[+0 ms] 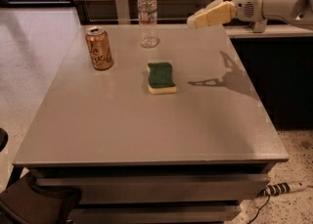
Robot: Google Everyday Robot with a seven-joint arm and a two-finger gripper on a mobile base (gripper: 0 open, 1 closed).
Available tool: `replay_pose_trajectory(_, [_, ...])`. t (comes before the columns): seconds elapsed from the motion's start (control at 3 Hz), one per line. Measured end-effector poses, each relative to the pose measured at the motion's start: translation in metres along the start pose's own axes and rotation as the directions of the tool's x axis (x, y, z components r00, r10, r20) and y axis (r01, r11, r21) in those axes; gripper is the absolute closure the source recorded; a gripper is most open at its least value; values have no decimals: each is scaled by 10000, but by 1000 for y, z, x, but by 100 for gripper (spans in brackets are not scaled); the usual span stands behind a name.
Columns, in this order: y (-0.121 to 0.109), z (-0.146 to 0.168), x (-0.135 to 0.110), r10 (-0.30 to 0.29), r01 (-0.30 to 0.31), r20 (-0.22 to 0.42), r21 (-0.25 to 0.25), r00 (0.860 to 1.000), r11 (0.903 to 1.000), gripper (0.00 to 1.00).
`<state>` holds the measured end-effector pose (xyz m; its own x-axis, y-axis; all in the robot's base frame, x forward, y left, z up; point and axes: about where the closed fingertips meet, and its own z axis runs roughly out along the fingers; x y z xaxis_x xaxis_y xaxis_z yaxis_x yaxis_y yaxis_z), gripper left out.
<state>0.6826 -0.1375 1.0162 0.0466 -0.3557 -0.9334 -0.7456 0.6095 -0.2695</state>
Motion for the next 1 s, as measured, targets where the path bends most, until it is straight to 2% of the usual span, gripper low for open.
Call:
replay_pose_trajectory(0.33, [7, 38, 7, -128, 122, -271, -227, 9996, 9997, 0])
replay_pose_trajectory(0.67, [33, 101, 27, 225, -240, -390, -373, 9990, 9990, 0])
replay_pose_trajectory(1.0, [47, 151, 47, 778, -778, -37, -396, 9970, 9962, 0])
